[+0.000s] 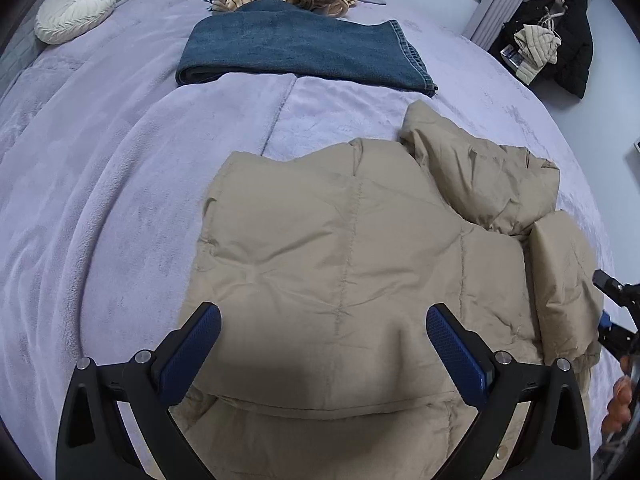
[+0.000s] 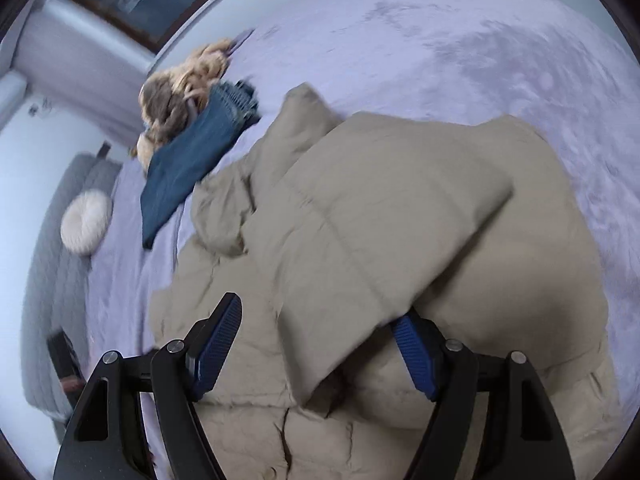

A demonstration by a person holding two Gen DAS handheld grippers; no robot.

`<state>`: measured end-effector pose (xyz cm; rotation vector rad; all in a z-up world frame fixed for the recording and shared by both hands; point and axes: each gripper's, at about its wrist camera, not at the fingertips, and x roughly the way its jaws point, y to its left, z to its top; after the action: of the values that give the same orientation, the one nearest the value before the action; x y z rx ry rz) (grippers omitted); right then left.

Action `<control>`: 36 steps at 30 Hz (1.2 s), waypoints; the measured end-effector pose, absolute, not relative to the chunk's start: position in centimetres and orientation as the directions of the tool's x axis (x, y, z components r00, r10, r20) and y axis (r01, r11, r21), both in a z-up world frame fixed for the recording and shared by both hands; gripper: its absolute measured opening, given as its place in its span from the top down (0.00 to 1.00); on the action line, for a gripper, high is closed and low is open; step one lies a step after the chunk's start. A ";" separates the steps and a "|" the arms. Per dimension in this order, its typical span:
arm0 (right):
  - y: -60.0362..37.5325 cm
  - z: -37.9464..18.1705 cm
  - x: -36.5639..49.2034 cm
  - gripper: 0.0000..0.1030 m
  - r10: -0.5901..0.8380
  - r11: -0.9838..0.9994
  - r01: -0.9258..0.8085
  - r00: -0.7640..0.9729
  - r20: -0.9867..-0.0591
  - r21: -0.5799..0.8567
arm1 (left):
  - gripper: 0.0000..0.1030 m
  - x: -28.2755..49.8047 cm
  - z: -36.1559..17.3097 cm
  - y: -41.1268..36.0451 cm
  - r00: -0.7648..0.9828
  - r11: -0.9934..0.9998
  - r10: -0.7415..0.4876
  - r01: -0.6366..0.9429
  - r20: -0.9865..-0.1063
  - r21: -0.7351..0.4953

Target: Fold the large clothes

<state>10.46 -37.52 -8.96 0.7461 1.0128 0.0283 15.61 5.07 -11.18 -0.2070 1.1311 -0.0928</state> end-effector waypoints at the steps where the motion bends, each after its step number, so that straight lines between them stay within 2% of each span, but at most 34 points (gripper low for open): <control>1: -38.4 -9.2 10.8 0.75 0.362 0.714 0.341 0.569 -0.739 0.612 | 0.00 15.5 -11.1 5.6 0.427 0.976 -0.182 -0.031 -0.886 -0.215; 2: -38.9 -9.4 11.5 0.91 0.375 0.688 0.353 0.576 -0.727 0.634 | 0.00 15.5 -10.9 6.2 0.430 0.974 -0.192 -0.030 -0.882 -0.226; 6: -34.9 -7.1 14.1 0.93 0.402 0.775 0.191 0.586 -0.704 0.602 | 0.01 15.3 -10.4 8.4 0.439 0.951 -0.259 -0.037 -0.860 -0.305; 8: -31.1 -6.0 14.9 0.93 0.431 0.823 0.076 0.562 -0.706 0.563 | 0.09 15.4 -10.4 9.2 0.436 0.932 -0.306 -0.045 -0.846 -0.361; 11: -25.4 -6.0 15.2 0.93 0.470 0.859 -0.063 0.494 -0.732 0.508 | 0.09 15.4 -10.6 9.9 0.427 0.900 -0.365 -0.067 -0.827 -0.431; 14: -21.1 -7.2 14.8 0.88 0.465 0.881 -0.133 0.419 -0.780 0.453 | 0.09 15.5 -10.8 9.7 0.414 0.874 -0.419 -0.058 -0.808 -0.483; 15: -20.2 -7.7 14.6 0.84 0.459 0.886 -0.140 0.390 -0.798 0.442 | 0.09 15.6 -10.8 9.4 0.408 0.866 -0.437 -0.051 -0.802 -0.498; 19: -19.3 -9.0 13.2 0.53 0.467 0.884 -0.148 0.312 -0.828 0.443 | 0.09 15.9 -11.0 7.8 0.376 0.815 -0.531 -0.017 -0.759 -0.579; 22: -22.0 -9.2 10.9 0.42 0.492 0.869 -0.107 0.291 -0.820 0.484 | 0.09 16.6 -11.9 6.2 0.339 0.792 -0.573 -0.004 -0.746 -0.611; 27: -31.1 -10.8 6.7 0.41 0.497 0.829 0.121 0.291 -0.818 0.546 | 0.09 17.7 -13.6 2.7 0.285 0.795 -0.586 0.022 -0.758 -0.606; 28: -33.2 -11.3 5.9 0.41 0.491 0.811 0.182 0.304 -0.816 0.556 | 0.12 17.9 -13.8 1.8 0.277 0.806 -0.575 0.033 -0.770 -0.591; 29: -35.3 -11.9 5.2 0.41 0.482 0.791 0.242 0.319 -0.816 0.562 | 0.33 18.0 -14.1 1.1 0.271 0.818 -0.562 0.044 -0.782 -0.573; 30: -37.5 -12.3 4.6 0.41 0.469 0.762 0.308 0.344 -0.813 0.570 | 0.45 18.1 -14.4 0.3 0.252 0.831 -0.548 0.055 -0.798 -0.554; 31: -39.3 -12.5 4.1 0.41 0.462 0.729 0.356 0.373 -0.804 0.585 | 0.71 18.3 -14.8 -0.3 0.232 0.838 -0.540 0.062 -0.809 -0.542; 32: -41.2 -12.7 3.6 0.41 0.451 0.686 0.406 0.412 -0.791 0.603 | 0.87 18.4 -15.0 -0.8 0.219 0.839 -0.541 0.068 -0.812 -0.540; 33: -42.8 -12.8 3.3 0.42 0.435 0.646 0.446 0.450 -0.780 0.619 | 0.87 18.2 -14.8 -1.2 0.228 0.842 -0.536 0.075 -0.812 -0.535; 35: -45.1 -12.8 3.1 0.82 0.403 0.601 0.483 0.504 -0.763 0.637 | 0.87 17.6 -14.1 -1.5 0.268 0.873 -0.485 0.106 -0.832 -0.475; 36: -45.7 -12.8 3.3 0.96 0.388 0.602 0.488 0.512 -0.766 0.632 | 0.87 17.3 -13.9 -1.6 0.284 0.891 -0.452 0.117 -0.845 -0.438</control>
<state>3.26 -45.74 -12.77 0.9730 1.0784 -0.0732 17.27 -1.58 -13.88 -0.3169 1.2290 -0.3892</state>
